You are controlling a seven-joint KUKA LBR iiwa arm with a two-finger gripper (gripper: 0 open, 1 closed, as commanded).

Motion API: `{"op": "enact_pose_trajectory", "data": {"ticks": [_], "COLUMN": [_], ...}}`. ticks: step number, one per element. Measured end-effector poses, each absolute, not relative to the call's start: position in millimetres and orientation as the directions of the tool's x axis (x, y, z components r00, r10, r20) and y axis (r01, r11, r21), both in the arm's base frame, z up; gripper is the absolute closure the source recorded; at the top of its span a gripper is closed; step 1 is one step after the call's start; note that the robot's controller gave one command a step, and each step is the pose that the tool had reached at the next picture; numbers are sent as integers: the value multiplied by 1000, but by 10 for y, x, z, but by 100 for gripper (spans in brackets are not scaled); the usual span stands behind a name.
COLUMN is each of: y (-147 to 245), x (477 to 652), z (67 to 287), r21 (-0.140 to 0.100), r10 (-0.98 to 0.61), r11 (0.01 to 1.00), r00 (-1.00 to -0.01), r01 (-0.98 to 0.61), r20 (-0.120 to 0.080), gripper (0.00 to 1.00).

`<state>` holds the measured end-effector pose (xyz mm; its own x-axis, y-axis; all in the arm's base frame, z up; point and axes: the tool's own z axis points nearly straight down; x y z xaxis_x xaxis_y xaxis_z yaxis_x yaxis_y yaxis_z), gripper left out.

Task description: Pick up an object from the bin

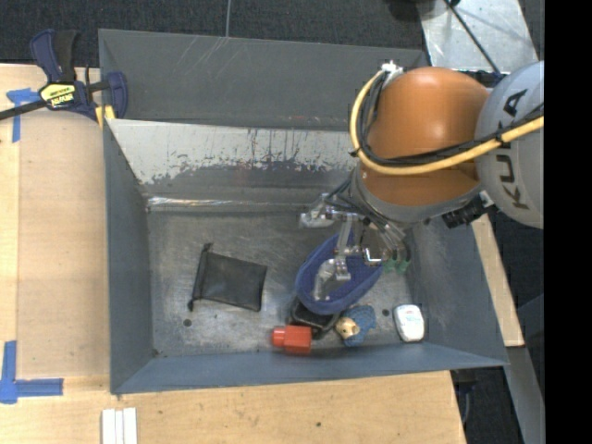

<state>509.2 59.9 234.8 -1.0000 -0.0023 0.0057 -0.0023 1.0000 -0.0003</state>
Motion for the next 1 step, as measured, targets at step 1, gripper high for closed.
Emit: {"op": "enact_pose_trajectory", "data": {"ticks": [1], "y": [358], "x": [5185], "z": [1106], "r21": [4], "r10": [-101], "r11": [995], "r00": [-995], "r01": [-101], "r20": [-6], "gripper": [0]}}
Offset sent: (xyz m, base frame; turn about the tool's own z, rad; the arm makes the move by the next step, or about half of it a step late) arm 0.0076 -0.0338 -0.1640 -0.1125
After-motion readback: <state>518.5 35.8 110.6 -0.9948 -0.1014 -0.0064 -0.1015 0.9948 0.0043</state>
